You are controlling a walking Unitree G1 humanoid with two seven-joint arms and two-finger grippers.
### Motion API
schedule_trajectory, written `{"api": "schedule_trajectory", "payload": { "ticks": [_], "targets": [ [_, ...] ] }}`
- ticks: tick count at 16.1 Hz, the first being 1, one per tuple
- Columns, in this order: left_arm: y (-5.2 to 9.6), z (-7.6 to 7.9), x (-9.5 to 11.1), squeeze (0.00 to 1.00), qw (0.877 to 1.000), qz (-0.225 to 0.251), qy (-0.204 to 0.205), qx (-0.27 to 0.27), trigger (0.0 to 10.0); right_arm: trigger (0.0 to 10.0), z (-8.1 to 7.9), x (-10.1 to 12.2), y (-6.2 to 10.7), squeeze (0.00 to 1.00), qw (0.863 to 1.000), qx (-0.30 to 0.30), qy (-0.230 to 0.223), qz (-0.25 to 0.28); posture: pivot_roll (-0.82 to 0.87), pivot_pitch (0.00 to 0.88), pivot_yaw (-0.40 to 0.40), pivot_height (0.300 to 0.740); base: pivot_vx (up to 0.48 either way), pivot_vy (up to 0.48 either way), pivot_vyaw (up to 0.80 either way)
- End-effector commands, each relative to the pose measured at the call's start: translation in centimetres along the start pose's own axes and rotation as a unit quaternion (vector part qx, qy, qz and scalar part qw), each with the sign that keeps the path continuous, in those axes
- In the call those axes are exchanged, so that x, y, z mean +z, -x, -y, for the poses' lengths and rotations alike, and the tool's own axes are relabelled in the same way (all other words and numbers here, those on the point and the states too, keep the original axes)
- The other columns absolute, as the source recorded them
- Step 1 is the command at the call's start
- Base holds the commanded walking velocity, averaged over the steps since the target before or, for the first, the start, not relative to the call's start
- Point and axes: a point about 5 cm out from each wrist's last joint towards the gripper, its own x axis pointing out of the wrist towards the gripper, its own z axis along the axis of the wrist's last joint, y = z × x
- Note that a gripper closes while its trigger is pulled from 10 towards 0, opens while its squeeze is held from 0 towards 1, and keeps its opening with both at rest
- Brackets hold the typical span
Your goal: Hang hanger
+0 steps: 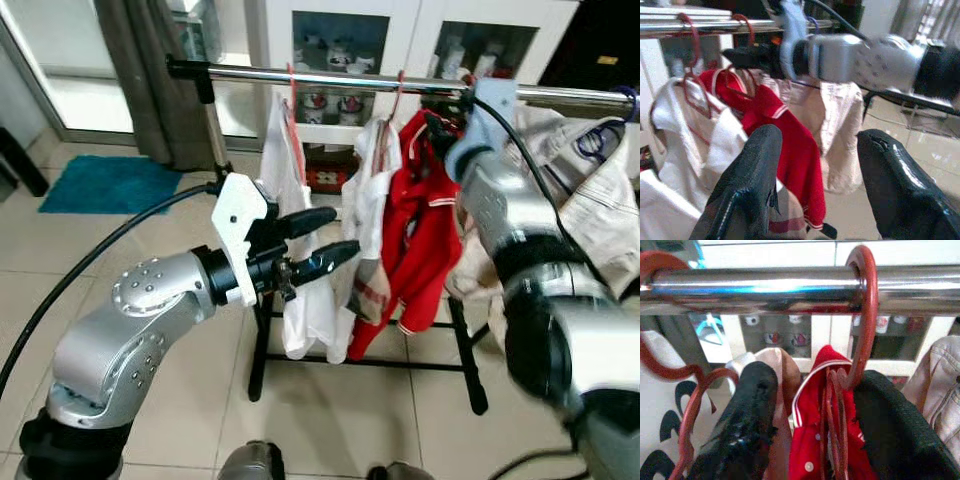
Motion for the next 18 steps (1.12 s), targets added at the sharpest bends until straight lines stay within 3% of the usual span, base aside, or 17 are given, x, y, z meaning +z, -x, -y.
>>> {"api": "schedule_trajectory", "payload": {
  "ticks": [1, 5, 6, 7, 9, 11, 12, 18],
  "targets": [
    [0.2, -0.3, -0.1, 0.00, 1.000, 0.004, 0.002, 0.008, 10.0, 10.0, 0.2, 0.0, 0.9, 0.00, 1.000, 0.013, 0.006, 0.001, 0.04, 0.000, 0.021, 0.740, 0.000, 0.000, 0.00],
    [1.6, -1.6, -1.8, 0.00, 0.996, -0.015, 0.007, 0.093, 10.0, 10.0, 1.3, -1.7, 5.2, 0.00, 1.000, 0.025, -0.012, 0.015, 0.01, 0.000, 0.031, 0.740, 0.000, 0.000, 0.00],
    [2.5, -2.6, -3.0, 0.00, 0.985, -0.035, 0.012, 0.167, 10.0, 10.0, 0.9, -2.2, 7.2, 0.00, 0.998, 0.041, -0.032, 0.034, -0.01, 0.000, 0.036, 0.740, 0.000, 0.000, 0.00],
    [2.7, -3.0, -3.4, 0.00, 0.981, -0.040, 0.014, 0.192, 10.0, 10.0, 0.8, -2.3, 8.0, 0.00, 0.998, 0.048, -0.033, 0.038, -0.02, 0.000, 0.037, 0.740, 0.000, 0.000, 0.00],
    [3.6, -3.7, -4.8, 0.00, 0.952, -0.037, 0.027, 0.302, 10.0, 10.0, 0.2, -5.1, 11.8, 0.00, 0.998, 0.059, -0.006, -0.011, -0.05, 0.000, 0.038, 0.740, 0.000, 0.000, 0.00],
    [4.6, -3.2, -6.7, 0.00, 0.938, -0.058, 0.039, 0.340, 10.0, 10.0, 0.1, -6.6, 13.9, 0.00, 0.999, 0.036, 0.022, -0.018, -0.06, 0.000, 0.037, 0.740, 0.000, 0.000, 0.00],
    [5.2, -2.3, -8.4, 0.00, 0.938, -0.098, 0.019, 0.333, 10.0, 10.0, 0.1, -8.1, 14.8, 0.00, 0.999, 0.020, 0.046, -0.017, -0.06, 0.000, 0.034, 0.740, 0.000, 0.000, 0.00],
    [5.2, -2.0, -8.9, 0.00, 0.937, -0.104, 0.010, 0.334, 10.0, 10.0, 0.0, -8.7, 15.4, 0.00, 0.999, 0.021, 0.034, -0.029, -0.07, 0.000, 0.028, 0.740, 0.000, 0.000, 0.00]
  ]
}}
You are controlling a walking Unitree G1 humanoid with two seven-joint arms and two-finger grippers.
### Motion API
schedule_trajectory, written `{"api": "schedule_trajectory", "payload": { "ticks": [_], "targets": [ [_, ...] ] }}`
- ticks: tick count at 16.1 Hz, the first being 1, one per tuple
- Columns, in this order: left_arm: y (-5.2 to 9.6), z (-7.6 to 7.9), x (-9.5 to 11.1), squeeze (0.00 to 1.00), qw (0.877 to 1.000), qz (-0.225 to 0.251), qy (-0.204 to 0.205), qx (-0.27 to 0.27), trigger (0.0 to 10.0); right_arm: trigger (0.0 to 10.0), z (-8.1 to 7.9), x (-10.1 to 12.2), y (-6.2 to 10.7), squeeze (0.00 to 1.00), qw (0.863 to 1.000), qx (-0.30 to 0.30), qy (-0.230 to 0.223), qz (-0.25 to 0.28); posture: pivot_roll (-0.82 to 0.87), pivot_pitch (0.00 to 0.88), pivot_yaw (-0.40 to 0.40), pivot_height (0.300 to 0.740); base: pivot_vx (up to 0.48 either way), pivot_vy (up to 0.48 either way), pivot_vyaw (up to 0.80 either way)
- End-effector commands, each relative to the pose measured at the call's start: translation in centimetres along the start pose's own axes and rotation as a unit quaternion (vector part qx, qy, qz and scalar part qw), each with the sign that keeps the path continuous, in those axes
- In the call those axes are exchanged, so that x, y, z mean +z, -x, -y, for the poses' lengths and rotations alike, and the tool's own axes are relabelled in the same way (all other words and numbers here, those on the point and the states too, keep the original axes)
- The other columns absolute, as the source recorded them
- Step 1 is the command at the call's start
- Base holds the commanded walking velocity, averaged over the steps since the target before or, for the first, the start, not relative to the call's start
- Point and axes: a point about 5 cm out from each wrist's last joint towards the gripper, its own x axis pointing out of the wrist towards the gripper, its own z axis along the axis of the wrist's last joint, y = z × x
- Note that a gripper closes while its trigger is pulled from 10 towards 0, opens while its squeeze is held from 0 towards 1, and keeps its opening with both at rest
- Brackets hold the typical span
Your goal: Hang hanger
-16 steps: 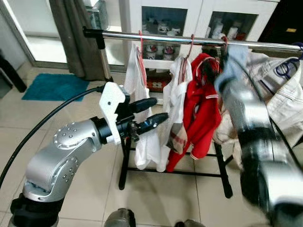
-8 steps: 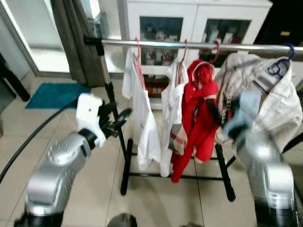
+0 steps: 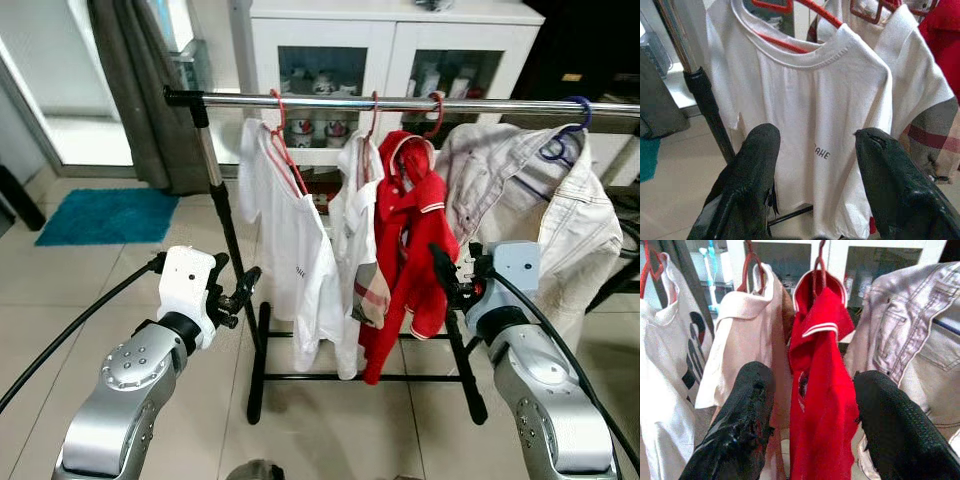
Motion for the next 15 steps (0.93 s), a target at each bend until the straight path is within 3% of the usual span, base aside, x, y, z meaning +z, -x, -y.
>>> {"api": "schedule_trajectory", "payload": {
  "ticks": [1, 13, 15],
  "targets": [
    [-0.1, 0.2, 0.0, 0.00, 1.000, 0.000, -0.005, -0.003, 10.0, 10.0, 0.1, 0.2, 0.1, 0.00, 1.000, -0.004, -0.002, 0.002, -0.07, 0.000, 0.028, 0.740, 0.000, 0.000, 0.00],
    [-0.1, 0.2, 0.0, 0.00, 1.000, 0.000, -0.005, -0.003, 10.0, 10.0, 0.1, 0.2, 0.1, 0.00, 1.000, -0.004, -0.002, 0.002, -0.07, 0.000, 0.028, 0.740, 0.000, 0.000, 0.00],
    [-0.5, 0.2, -0.6, 0.00, 1.000, 0.008, 0.001, 0.021, 10.0, 10.0, -0.7, -1.2, -0.2, 0.00, 0.999, 0.006, -0.033, -0.032, -0.04, 0.000, -0.018, 0.740, 0.000, 0.000, 0.00]
  ]
}}
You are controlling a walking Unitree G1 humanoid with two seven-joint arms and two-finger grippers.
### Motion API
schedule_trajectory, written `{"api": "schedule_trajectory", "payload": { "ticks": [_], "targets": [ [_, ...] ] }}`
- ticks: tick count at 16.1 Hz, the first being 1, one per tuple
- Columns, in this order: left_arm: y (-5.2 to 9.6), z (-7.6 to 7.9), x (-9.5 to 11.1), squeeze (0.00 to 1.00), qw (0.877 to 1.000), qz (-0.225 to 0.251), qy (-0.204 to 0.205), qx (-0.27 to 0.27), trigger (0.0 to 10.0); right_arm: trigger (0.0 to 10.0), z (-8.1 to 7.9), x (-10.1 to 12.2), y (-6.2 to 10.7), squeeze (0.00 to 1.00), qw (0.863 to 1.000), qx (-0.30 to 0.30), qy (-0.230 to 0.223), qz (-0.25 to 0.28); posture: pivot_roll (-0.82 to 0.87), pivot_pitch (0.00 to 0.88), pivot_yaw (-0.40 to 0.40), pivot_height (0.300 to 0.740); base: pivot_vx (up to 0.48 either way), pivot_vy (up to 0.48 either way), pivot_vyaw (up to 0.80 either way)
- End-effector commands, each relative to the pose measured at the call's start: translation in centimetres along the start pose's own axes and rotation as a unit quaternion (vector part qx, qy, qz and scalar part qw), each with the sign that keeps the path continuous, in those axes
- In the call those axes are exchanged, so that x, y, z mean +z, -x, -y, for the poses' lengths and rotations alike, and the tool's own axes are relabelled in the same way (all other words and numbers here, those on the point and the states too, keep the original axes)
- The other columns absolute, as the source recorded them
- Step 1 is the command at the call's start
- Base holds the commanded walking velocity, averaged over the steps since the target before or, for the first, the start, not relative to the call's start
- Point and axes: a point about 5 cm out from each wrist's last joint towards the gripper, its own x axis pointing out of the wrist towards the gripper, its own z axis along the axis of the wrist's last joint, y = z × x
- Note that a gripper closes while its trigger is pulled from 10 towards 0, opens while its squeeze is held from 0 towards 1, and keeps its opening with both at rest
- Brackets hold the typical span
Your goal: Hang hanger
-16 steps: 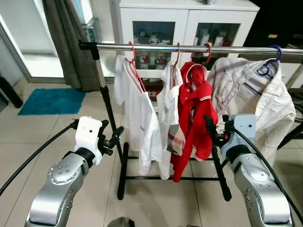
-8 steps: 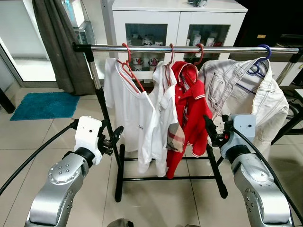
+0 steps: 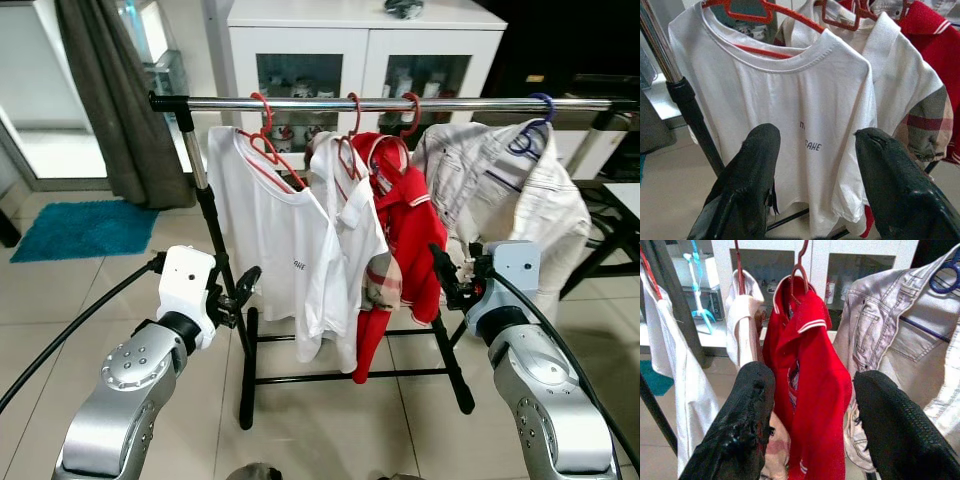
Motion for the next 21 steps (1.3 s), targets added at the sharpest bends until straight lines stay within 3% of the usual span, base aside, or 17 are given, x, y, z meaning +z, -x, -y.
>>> {"api": "schedule_trajectory", "payload": {
  "ticks": [1, 2, 4, 6, 7, 13, 21],
  "targets": [
    [-0.9, 0.1, -0.6, 0.00, 0.999, 0.017, 0.013, 0.037, 10.0, 10.0, -1.4, -1.4, -1.5, 0.00, 0.997, 0.033, -0.052, -0.056, -0.03, 0.000, -0.046, 0.740, 0.000, 0.000, 0.00],
    [-1.2, -0.2, 0.1, 0.00, 0.998, 0.030, 0.023, 0.044, 10.0, 10.0, -2.2, -0.7, -2.8, 0.00, 0.994, 0.063, -0.061, -0.066, -0.02, 0.000, -0.067, 0.740, 0.000, 0.000, 0.00],
    [-1.7, -0.7, 1.7, 0.00, 0.997, 0.051, 0.032, 0.055, 10.0, 10.0, -4.3, 0.5, -5.0, 0.00, 0.989, 0.124, -0.029, -0.074, 0.00, 0.000, -0.140, 0.740, 0.000, 0.000, 0.00],
    [-1.6, -1.0, 2.0, 0.00, 0.995, 0.053, 0.036, 0.072, 10.0, 10.0, -5.2, 0.8, -5.7, 0.00, 0.985, 0.149, -0.026, -0.079, 0.02, 0.000, -0.186, 0.740, 0.000, 0.000, 0.00],
    [-0.9, -1.1, 1.7, 0.00, 0.994, 0.042, 0.032, 0.096, 10.0, 10.0, -6.5, 1.2, -6.2, 0.00, 0.979, 0.184, -0.025, -0.085, 0.04, 0.000, -0.229, 0.740, 0.000, 0.000, 0.00],
    [1.5, -0.2, -0.1, 0.00, 0.992, 0.009, 0.032, 0.123, 10.0, 10.0, -7.9, 0.5, -6.1, 0.00, 0.971, 0.209, -0.047, -0.103, 0.10, 0.000, -0.296, 0.740, 0.000, 0.000, 0.00],
    [0.9, -0.2, -0.2, 0.00, 0.993, -0.001, 0.027, 0.117, 10.0, 10.0, -8.0, 0.4, -5.8, 0.00, 0.971, 0.208, -0.050, -0.103, 0.10, 0.000, -0.277, 0.740, 0.000, 0.000, 0.00]
  ]
}}
